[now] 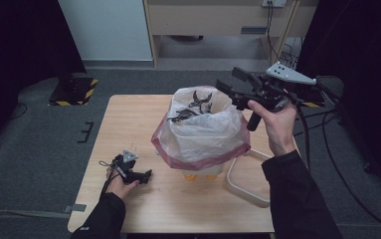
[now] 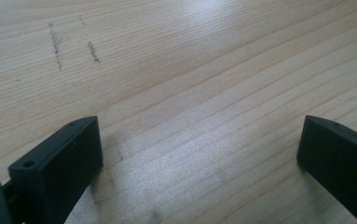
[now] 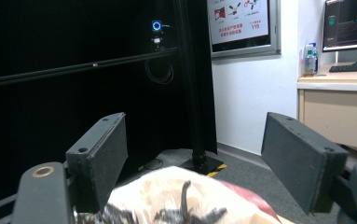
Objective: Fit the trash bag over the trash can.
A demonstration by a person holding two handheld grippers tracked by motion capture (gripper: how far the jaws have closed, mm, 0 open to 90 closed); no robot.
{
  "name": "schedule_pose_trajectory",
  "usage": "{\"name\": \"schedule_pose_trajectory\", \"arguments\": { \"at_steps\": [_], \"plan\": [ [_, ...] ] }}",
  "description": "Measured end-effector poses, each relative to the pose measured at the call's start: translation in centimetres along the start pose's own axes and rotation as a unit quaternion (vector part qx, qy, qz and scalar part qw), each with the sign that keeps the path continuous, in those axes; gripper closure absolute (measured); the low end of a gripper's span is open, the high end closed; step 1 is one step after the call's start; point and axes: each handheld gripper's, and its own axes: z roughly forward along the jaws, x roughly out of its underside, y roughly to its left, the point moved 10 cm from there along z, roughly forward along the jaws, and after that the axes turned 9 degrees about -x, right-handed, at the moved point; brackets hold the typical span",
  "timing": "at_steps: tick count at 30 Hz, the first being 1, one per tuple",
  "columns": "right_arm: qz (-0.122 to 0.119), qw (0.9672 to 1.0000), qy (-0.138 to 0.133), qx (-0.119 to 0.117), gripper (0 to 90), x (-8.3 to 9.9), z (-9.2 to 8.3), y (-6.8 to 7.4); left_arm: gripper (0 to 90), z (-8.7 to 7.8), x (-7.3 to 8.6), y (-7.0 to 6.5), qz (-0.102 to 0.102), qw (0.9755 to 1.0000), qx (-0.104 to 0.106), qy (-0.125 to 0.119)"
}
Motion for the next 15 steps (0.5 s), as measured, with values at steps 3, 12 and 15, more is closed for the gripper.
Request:
{"name": "schedule_pose_trajectory", "arguments": {
  "at_steps": [3,12,15],
  "plan": [
    [-0.003,1.0000,0.004,-0.002,25.4,-0.4,0.9,0.3,0.0,0.0,0.0,0.0,0.000,1.0000,0.000,0.000],
    [-0.010,0.9997,0.015,-0.014,32.3,-0.7,3.7,1.5,0.0,0.0,0.0,0.0,0.000,1.0000,0.000,0.000],
    [-0.010,0.9990,0.039,-0.022,38.2,0.2,5.3,2.2,0.0,0.0,0.0,0.0,0.000,1.0000,0.000,0.000]
  ]
}}
